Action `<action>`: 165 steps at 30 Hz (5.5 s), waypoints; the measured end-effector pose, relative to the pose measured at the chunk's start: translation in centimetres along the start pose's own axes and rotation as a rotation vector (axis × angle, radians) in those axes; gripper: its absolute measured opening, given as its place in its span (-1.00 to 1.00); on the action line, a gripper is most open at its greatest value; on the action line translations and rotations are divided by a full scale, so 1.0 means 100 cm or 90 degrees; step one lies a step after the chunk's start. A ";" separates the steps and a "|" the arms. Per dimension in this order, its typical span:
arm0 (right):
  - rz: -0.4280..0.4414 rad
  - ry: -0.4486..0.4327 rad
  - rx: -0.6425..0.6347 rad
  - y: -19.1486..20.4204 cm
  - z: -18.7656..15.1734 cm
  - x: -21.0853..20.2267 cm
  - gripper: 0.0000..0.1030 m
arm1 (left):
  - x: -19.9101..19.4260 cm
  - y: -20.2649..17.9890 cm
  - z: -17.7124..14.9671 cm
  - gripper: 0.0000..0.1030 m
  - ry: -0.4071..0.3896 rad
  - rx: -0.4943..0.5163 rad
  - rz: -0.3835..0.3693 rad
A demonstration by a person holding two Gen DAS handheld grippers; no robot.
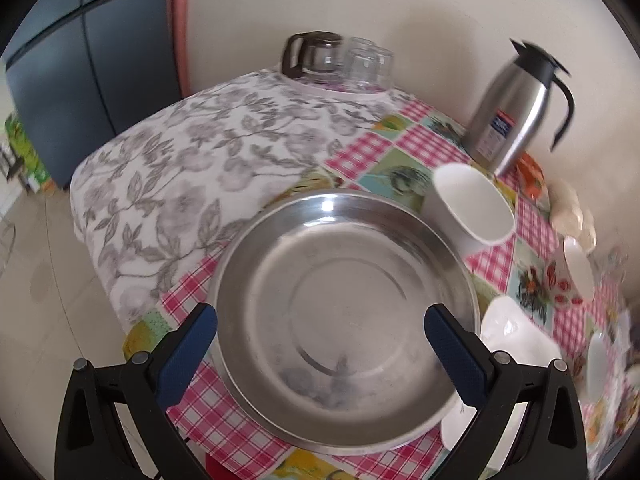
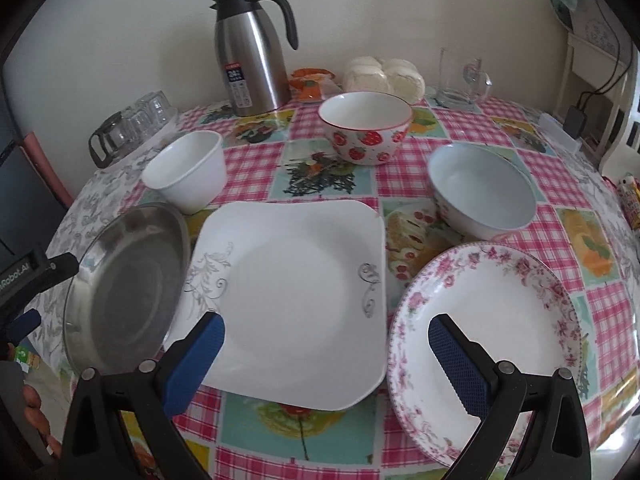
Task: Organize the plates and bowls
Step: 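Reach both grippers to the steel tray rim and close on it, then lift the steel tray off the table with both grippers, then carry the held steel tray across the table with both grippers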
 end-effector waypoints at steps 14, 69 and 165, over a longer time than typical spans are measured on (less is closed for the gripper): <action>0.110 -0.013 -0.059 0.067 0.000 0.021 1.00 | 0.041 0.048 0.003 1.00 0.068 -0.049 0.058; 0.259 0.065 0.049 0.112 -0.010 0.069 -0.24 | 0.073 0.108 -0.009 -0.57 0.121 -0.188 0.100; 0.205 -0.071 0.049 -0.027 0.036 -0.021 -0.63 | -0.019 -0.064 -0.030 -0.53 0.019 0.014 -0.088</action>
Point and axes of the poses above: each gripper's, at about its wrist camera, not at the fingertips, and x roughly the way its jaws point, y to its left, z to its top, the point moved 4 cm from there along x, roughly the way its jaws point, and after that the axes turned 7 degrees about -y, right-handed, at the moved point
